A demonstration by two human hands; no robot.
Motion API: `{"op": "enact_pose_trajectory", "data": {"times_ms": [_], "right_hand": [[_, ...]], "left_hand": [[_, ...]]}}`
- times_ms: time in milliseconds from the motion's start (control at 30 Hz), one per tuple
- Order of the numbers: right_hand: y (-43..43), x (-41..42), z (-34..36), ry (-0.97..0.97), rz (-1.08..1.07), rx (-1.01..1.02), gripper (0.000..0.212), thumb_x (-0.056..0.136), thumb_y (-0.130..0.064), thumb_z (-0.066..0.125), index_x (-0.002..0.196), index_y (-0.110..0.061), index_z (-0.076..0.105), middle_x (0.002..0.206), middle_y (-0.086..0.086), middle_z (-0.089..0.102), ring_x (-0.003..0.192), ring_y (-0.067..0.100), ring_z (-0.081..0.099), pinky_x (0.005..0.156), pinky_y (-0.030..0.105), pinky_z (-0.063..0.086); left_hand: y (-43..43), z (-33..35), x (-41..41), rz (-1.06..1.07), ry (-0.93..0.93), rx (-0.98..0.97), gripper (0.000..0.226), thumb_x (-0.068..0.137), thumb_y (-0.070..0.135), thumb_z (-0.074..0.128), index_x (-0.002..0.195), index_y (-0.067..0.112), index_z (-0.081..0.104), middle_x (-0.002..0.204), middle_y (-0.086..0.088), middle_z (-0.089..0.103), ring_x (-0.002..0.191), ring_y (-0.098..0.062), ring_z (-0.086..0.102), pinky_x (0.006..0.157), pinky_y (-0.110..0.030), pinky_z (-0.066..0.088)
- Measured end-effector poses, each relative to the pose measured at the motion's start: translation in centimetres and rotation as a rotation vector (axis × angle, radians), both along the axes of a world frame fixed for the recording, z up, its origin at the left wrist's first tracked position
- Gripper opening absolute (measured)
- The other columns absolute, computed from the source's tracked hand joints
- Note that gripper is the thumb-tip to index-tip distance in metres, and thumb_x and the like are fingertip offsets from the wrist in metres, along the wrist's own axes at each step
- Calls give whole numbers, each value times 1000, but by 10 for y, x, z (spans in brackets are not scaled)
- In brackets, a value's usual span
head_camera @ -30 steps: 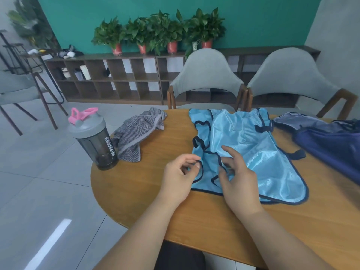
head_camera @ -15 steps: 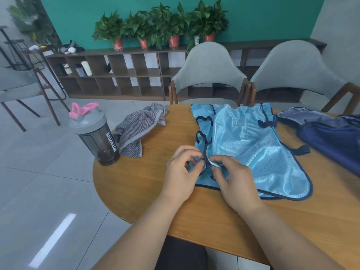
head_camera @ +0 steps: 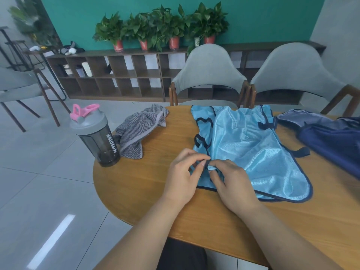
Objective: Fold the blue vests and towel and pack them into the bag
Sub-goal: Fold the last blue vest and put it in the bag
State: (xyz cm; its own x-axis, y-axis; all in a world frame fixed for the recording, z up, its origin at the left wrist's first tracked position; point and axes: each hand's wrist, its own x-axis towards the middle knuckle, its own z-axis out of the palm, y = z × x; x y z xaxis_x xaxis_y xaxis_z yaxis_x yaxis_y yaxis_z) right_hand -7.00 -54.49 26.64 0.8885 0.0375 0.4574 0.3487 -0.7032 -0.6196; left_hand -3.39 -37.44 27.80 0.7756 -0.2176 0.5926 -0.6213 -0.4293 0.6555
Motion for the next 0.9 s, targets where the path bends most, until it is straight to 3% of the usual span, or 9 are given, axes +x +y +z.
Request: {"op": "enact_pose_trajectory", "data": {"times_ms": [300, 433, 567, 667, 767, 833, 900], "right_hand": [[-1, 0, 0, 47, -12, -4, 23, 103, -23, 58, 122, -29, 70, 88, -10, 63, 84, 7, 58, 76, 33, 52], [0, 0, 0, 49, -30, 1, 25, 105, -31, 54, 126, -29, 68, 89, -10, 63, 83, 4, 58, 78, 36, 53], [4, -3, 5, 30, -109, 33, 39, 106, -53, 39, 135, -33, 56, 108, -13, 70, 94, 6, 66, 80, 34, 55], [5, -6, 7, -49, -172, -77, 59, 99, -71, 43, 137, -26, 51, 122, -13, 62, 103, 9, 63, 75, 29, 49], [11, -6, 7, -84, -200, -262, 81, 84, -88, 52, 128, -20, 48, 107, -9, 53, 84, 17, 60, 61, 32, 45], [13, -4, 5, -92, -235, -393, 85, 79, -88, 58, 126, -18, 47, 105, -6, 53, 77, 19, 60, 59, 34, 47], [13, 0, -1, -78, -265, -460, 73, 83, -73, 68, 128, -18, 50, 107, -4, 55, 80, 19, 61, 60, 34, 51]], "left_hand": [[-1, -2, -1, -47, -4, 54, 26, 104, 10, 63, 122, 25, 74, 111, 11, 57, 100, -13, 63, 84, -39, 56], [-2, -4, 1, 8, -13, 65, 18, 104, 13, 62, 114, 22, 74, 111, 10, 56, 102, -14, 63, 84, -40, 55], [-5, 15, 4, 48, -69, 124, 13, 104, 15, 61, 112, 18, 71, 120, 9, 54, 118, -11, 54, 100, -33, 49], [-9, 45, 14, 43, -118, 115, 10, 96, 10, 68, 102, 17, 72, 122, 12, 66, 120, -10, 55, 104, -30, 45], [-13, 69, 23, 50, -54, 40, 15, 91, 10, 72, 97, 23, 76, 101, 16, 71, 104, -6, 63, 93, -28, 50], [-12, 77, 31, 58, -8, 28, 15, 94, 15, 69, 99, 28, 75, 94, 15, 68, 96, -7, 63, 86, -31, 51], [-9, 77, 37, 86, 7, 26, 15, 99, 17, 64, 104, 29, 72, 94, 16, 66, 94, -10, 60, 84, -34, 51]]}}
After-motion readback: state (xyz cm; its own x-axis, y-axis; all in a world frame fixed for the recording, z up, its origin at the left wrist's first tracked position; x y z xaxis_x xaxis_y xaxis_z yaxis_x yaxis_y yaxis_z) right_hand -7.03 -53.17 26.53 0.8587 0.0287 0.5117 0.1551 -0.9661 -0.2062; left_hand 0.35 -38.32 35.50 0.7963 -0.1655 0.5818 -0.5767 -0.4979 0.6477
